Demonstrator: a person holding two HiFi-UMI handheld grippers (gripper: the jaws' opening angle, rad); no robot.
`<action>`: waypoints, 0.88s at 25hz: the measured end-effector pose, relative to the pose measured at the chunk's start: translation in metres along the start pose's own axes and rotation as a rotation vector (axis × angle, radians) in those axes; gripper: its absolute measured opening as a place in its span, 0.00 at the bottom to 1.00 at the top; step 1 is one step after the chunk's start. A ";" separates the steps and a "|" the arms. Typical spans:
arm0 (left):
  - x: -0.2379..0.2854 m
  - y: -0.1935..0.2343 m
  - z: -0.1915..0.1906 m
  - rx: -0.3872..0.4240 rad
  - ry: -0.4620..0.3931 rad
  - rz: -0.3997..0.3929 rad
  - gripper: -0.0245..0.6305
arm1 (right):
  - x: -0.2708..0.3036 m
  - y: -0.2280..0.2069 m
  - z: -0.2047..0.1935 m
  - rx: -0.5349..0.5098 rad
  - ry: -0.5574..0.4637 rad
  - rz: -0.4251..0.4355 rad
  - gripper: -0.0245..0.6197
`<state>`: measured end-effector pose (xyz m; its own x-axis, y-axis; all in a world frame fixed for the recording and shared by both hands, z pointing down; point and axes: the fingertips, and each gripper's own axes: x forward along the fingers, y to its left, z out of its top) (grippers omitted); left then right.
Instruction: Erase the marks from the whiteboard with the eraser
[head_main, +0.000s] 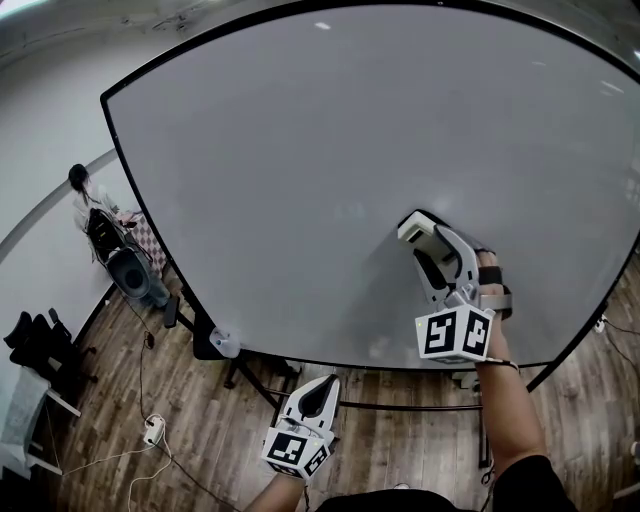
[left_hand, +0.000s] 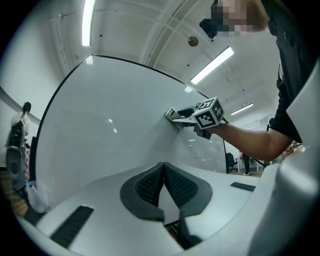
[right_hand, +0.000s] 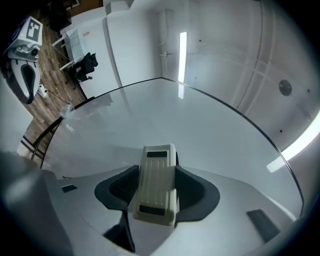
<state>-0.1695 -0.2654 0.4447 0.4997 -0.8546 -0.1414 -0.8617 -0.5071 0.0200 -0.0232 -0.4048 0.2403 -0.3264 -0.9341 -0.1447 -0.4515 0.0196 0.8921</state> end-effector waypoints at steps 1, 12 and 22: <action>-0.002 0.000 0.000 0.000 0.000 0.003 0.07 | 0.001 0.011 0.001 -0.014 0.002 0.021 0.42; -0.019 0.002 -0.006 -0.012 0.010 0.043 0.07 | 0.003 0.094 -0.002 -0.153 0.019 0.161 0.42; -0.021 0.009 -0.005 -0.016 0.015 0.064 0.07 | -0.061 0.056 0.040 0.191 -0.168 0.046 0.42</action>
<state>-0.1878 -0.2523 0.4527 0.4453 -0.8867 -0.1244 -0.8902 -0.4533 0.0445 -0.0618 -0.3323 0.2820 -0.4767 -0.8584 -0.1893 -0.5764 0.1426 0.8046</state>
